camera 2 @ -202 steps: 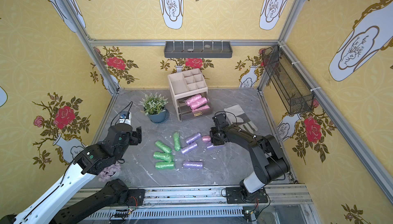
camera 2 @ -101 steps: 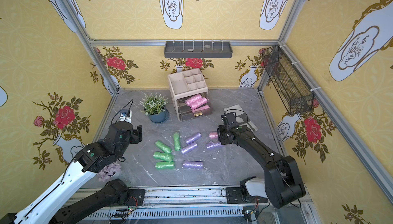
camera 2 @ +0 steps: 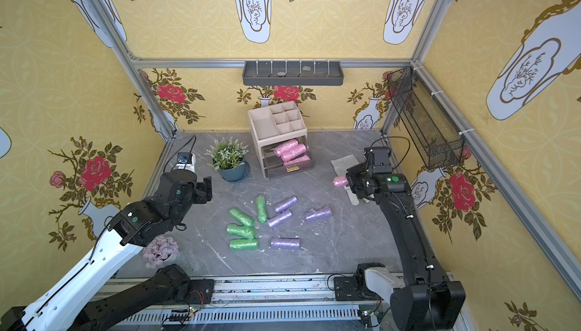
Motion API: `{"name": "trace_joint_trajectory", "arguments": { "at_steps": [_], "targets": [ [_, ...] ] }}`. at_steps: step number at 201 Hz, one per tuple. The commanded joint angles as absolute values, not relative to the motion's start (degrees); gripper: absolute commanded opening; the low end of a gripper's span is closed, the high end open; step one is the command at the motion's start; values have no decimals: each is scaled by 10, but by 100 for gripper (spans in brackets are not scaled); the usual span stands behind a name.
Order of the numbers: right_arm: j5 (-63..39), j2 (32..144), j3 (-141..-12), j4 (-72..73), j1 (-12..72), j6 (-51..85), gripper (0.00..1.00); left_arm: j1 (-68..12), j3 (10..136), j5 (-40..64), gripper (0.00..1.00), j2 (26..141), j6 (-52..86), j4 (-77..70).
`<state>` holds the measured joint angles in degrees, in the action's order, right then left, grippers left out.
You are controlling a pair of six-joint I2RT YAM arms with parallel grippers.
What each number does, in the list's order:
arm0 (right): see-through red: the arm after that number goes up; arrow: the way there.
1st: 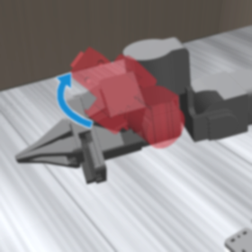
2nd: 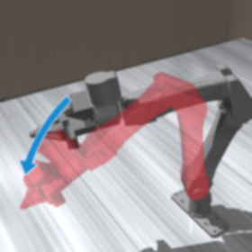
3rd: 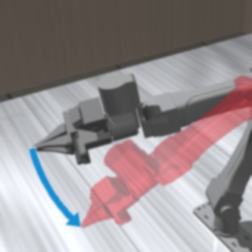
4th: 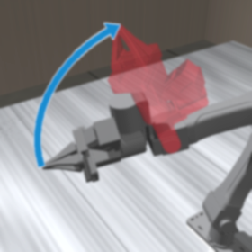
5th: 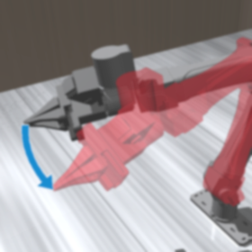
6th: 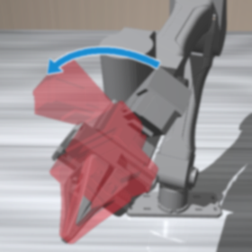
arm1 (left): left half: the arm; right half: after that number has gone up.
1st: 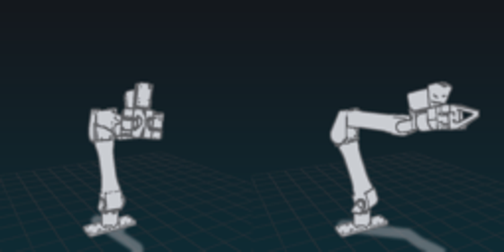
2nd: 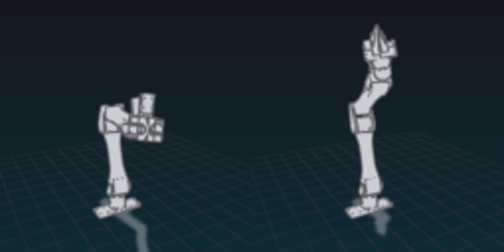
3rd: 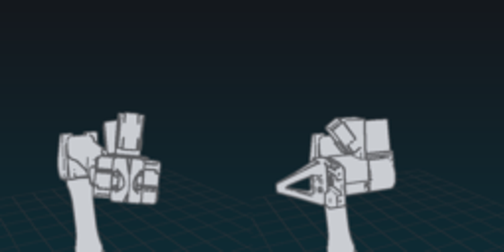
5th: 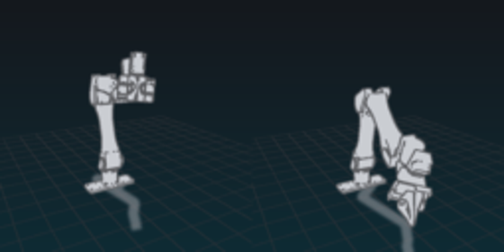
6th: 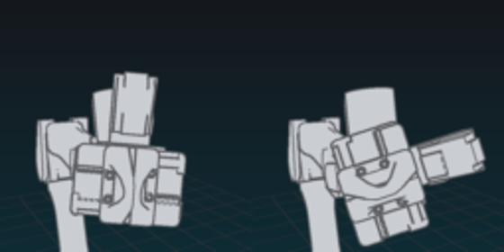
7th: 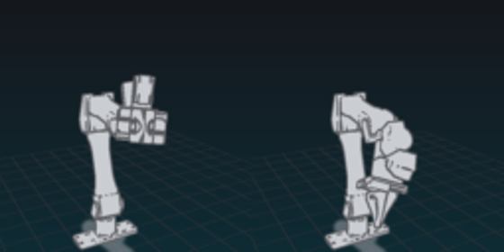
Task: Sort the rolls of trash bags by color and place them into the drawer
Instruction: Pick up the roll of trash bags from the center of the board, then place the roll of trash bags in the drawer.
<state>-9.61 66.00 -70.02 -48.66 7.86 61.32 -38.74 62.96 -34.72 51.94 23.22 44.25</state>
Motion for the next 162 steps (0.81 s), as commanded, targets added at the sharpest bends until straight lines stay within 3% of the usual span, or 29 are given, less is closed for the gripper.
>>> {"name": "trace_joint_trajectory", "arguments": {
  "at_steps": [1,47,162],
  "targets": [
    [-120,681,-774,-548,80,456,25,-387,645,-348,74,527,234,444],
    [-166,769,-940,-592,105,334,24,-387,660,-347,74,528,232,451],
    [-56,1120,-1411,-796,301,138,25,-387,648,-356,74,501,227,465]
  ]
}}
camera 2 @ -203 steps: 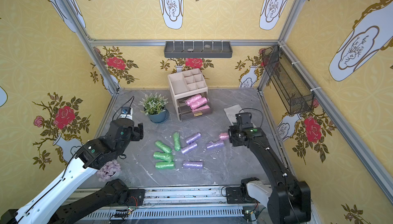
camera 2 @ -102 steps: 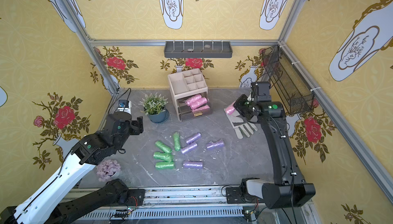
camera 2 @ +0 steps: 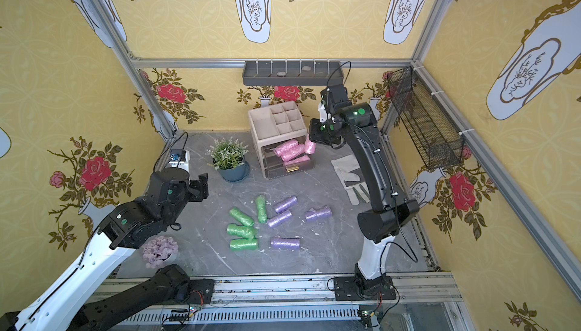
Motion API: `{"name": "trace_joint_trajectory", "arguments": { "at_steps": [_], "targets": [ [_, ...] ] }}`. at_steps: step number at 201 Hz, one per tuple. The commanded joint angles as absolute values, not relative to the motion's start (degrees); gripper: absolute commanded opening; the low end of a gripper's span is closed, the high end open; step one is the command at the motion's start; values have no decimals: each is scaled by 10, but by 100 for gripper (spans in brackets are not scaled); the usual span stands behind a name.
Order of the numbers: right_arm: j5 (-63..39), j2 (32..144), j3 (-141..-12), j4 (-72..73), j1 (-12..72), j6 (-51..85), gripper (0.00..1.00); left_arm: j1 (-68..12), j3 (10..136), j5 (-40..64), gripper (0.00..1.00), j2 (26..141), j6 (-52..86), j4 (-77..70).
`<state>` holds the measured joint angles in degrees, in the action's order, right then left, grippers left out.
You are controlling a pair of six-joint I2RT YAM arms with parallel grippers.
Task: Sort the rolls of trash bags by color and place them into the drawer
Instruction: Place the roll of trash bags in the drawer.
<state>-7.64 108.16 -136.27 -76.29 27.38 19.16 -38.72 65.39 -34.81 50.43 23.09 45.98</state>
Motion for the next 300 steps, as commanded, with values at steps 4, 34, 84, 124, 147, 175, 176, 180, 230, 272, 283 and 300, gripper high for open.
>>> {"name": "trace_joint_trajectory", "arguments": {
  "at_steps": [4,34,84,124,147,175,176,180,230,272,283,300],
  "targets": [
    [-56,1126,-1416,-792,307,134,25,-387,647,-356,74,500,227,465],
    [-55,1153,-1421,-759,349,102,26,-387,642,-358,74,492,228,467],
    [-35,1191,-1427,-714,389,56,26,-387,630,-356,74,485,229,467],
    [-29,1210,-1419,-709,408,33,25,-387,624,-359,74,476,229,469],
    [-29,1201,-1386,-698,418,23,25,-387,621,-361,74,475,229,469],
    [-34,1193,-1357,-688,425,19,25,-387,618,-361,74,475,228,468],
    [-35,1193,-1356,-687,425,19,25,-386,618,-361,74,475,228,468],
    [-35,1193,-1354,-687,427,19,25,-387,617,-361,74,475,229,467],
    [-44,1201,-1346,-687,426,23,25,-387,612,-360,74,474,230,467],
    [-48,1203,-1333,-685,420,33,25,-387,614,-362,74,473,229,470],
    [-49,1203,-1332,-685,418,35,26,-386,613,-362,74,472,229,470],
    [-52,1205,-1329,-684,414,38,26,-387,611,-362,74,473,229,467]
  ]
}}
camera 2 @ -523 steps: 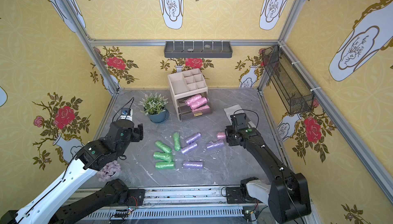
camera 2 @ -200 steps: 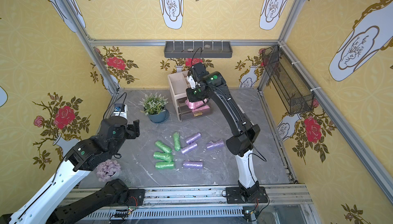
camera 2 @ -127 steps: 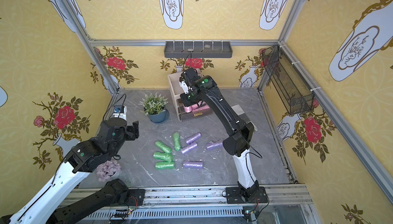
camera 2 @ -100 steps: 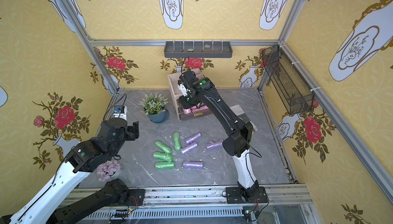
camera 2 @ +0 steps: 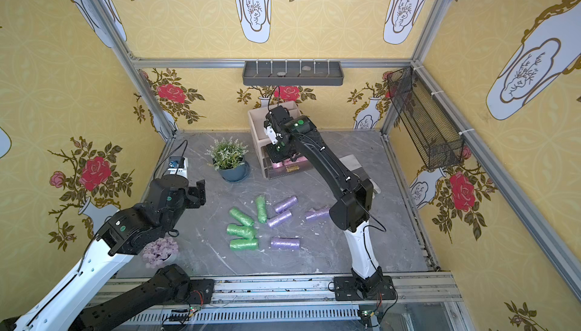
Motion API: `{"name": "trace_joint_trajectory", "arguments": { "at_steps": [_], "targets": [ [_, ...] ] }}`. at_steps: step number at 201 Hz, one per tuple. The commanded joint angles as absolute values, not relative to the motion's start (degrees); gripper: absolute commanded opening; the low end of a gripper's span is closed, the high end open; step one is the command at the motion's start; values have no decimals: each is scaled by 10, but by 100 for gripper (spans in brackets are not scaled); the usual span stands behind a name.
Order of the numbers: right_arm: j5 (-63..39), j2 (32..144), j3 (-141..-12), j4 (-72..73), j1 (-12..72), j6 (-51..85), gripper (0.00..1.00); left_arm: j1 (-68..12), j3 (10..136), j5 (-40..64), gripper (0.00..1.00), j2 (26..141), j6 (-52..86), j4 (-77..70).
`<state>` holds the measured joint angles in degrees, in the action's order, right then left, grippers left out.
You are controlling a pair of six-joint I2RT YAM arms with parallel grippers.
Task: Sort the rolls of trash bags by color and place them into the drawer
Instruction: Place the roll of trash bags in the drawer.
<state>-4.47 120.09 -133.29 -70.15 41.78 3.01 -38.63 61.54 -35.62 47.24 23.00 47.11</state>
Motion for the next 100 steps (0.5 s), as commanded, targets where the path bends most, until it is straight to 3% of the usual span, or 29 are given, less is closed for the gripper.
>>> {"name": "trace_joint_trajectory", "arguments": {
  "at_steps": [1,100],
  "targets": [
    [-51,1204,-1329,-684,414,38,26,-386,611,-362,74,473,229,467],
    [-70,1232,-1339,-677,400,45,31,-387,607,-367,75,475,227,468]
  ]
}}
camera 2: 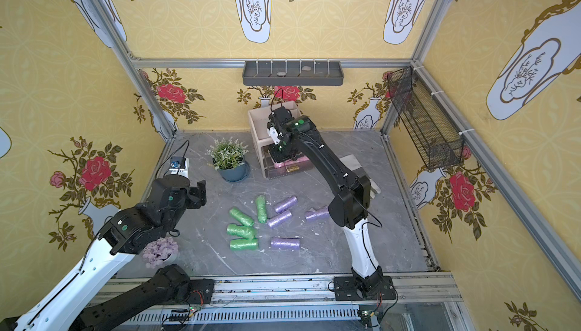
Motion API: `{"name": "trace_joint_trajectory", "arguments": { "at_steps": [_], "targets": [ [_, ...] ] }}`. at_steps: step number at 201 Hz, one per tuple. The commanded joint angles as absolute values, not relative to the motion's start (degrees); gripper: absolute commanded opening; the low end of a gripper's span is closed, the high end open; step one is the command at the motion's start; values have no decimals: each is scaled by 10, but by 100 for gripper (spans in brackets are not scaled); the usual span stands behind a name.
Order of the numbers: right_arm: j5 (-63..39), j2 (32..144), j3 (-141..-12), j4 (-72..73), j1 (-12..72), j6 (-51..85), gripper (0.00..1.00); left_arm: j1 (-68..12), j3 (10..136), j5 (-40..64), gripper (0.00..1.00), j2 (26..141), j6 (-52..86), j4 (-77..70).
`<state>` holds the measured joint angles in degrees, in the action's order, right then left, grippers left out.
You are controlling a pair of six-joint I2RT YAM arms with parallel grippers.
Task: Sort the rolls of trash bags by color and place them into the drawer
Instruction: Place the roll of trash bags in the drawer.
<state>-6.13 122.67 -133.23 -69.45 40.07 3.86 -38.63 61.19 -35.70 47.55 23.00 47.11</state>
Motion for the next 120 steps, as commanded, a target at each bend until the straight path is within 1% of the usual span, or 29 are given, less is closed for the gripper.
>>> {"name": "trace_joint_trajectory", "arguments": {
  "at_steps": [1,20,39,70,94,120],
  "targets": [
    [-70,1232,-1340,-677,401,45,31,-386,607,-367,75,475,226,468],
    [-72,1236,-1345,-677,401,46,36,-386,608,-368,75,475,226,468],
    [-72,1237,-1349,-676,401,46,43,-386,607,-368,75,475,226,468],
    [-62,1229,-1358,-676,402,49,49,-386,609,-366,74,474,226,467],
    [-52,1206,-1366,-668,400,64,50,-386,620,-363,74,481,225,464],
    [-45,1153,-1350,-649,401,87,51,-386,664,-348,72,521,225,469]
  ]
}}
